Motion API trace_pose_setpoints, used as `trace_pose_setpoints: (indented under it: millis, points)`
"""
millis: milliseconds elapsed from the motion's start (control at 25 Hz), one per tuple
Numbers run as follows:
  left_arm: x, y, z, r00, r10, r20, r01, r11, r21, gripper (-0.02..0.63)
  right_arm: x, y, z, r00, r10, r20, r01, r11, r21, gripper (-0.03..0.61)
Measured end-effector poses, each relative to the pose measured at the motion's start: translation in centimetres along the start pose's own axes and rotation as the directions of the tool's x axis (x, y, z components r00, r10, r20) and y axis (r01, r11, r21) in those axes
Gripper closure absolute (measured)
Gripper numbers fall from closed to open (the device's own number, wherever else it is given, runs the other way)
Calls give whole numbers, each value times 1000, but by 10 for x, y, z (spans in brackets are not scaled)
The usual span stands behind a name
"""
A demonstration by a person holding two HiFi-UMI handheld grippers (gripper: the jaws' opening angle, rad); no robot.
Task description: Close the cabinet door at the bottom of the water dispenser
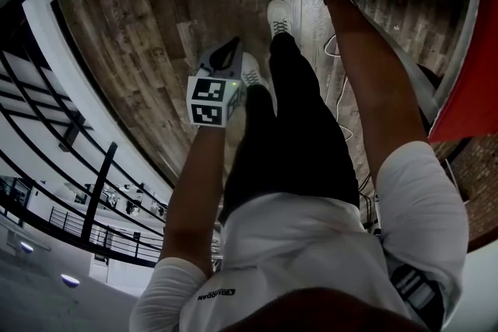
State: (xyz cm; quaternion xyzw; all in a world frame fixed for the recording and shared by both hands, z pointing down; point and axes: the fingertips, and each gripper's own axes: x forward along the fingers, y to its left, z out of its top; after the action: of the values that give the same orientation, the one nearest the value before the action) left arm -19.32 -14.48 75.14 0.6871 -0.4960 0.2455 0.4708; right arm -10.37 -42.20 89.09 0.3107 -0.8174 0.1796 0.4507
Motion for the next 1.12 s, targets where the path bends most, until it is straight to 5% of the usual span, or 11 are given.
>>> trace_pose_setpoints:
  millis: [480, 920, 1120]
  points:
    - [-44, -17, 10, 999, 19, 33, -21, 999, 45, 621, -65, 5, -8, 999, -38, 13, 38, 998, 47, 489]
    - [-116, -31, 40, 982, 63, 177, -84, 990, 111, 621, -175, 39, 15, 997, -25, 73, 26, 1000, -9, 497]
    - [-158, -56, 37, 982, 63, 179, -110, 958, 265, 621, -238, 72, 10, 995, 25, 100, -25, 1000, 2, 506]
